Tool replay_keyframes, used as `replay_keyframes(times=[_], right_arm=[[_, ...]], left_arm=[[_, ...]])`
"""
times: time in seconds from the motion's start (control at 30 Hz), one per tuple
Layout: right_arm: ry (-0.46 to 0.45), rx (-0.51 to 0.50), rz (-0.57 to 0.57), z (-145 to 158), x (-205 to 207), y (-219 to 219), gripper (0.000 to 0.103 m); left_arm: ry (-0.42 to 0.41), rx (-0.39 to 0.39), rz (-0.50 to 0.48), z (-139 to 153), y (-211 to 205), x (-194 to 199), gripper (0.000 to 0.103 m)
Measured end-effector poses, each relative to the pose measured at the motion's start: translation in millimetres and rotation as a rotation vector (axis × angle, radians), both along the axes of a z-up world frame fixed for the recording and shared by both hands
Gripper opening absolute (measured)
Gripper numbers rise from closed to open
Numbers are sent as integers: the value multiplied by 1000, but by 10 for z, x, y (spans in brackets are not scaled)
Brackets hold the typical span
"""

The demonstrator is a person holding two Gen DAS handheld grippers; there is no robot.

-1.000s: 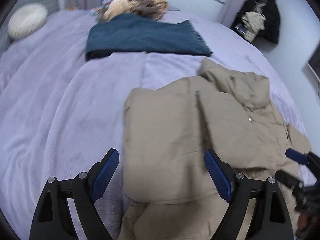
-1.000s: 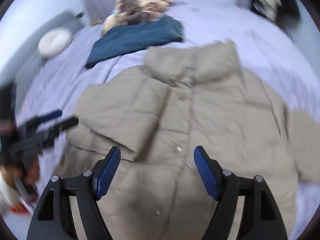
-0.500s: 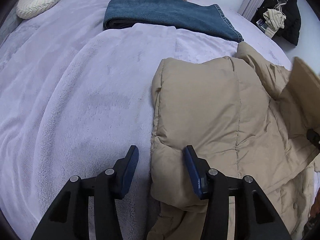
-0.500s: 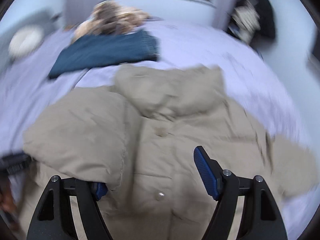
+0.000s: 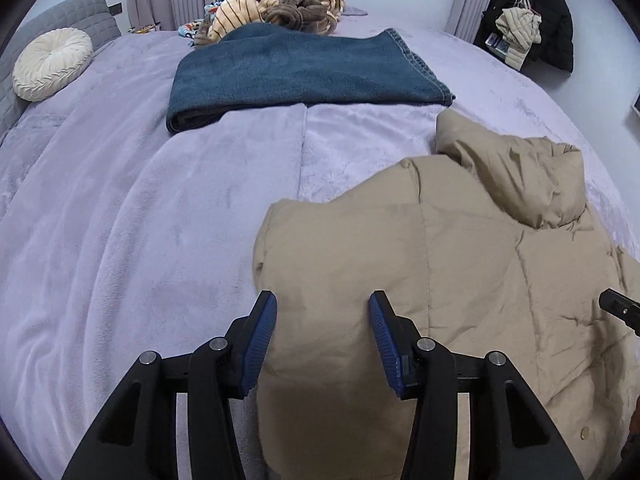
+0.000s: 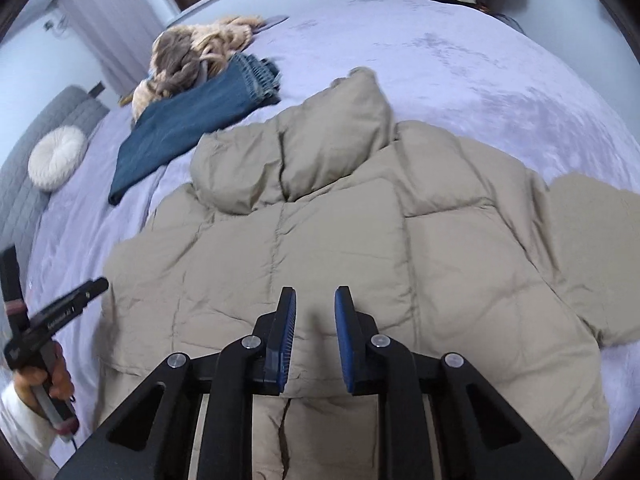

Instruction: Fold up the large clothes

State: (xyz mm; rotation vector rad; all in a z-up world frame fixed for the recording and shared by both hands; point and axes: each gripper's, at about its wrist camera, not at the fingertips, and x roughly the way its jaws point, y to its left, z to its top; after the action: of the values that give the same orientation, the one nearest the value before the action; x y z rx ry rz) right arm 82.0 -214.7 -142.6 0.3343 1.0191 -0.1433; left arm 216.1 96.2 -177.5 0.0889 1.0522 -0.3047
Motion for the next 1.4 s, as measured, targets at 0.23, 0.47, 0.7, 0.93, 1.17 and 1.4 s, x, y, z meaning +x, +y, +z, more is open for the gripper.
replay_keyframes(times=[0.23, 0.47, 0.7, 0.93, 1.17, 1.4], right_arm=[[45, 29, -8, -418, 94, -244, 0], [20, 215, -160, -203, -348, -738, 10], [11, 353, -265, -145, -1132, -1096, 52], [7, 435, -430, -211, -1885, -1606, 63], [-26, 429, -565, -254, -2456, -2253, 81], [-77, 504, -687, -389, -2742, -2889, 89]], left_arm=[[28, 66, 47, -294, -100, 11, 58], [15, 100, 44, 29, -172, -134, 59], [1, 79, -60, 381, -674, -693, 79], [47, 33, -154, 464, -1429, -1202, 90], [86, 46, -243, 420, -2120, -1543, 103], [97, 53, -273, 425, -2592, -1747, 103]])
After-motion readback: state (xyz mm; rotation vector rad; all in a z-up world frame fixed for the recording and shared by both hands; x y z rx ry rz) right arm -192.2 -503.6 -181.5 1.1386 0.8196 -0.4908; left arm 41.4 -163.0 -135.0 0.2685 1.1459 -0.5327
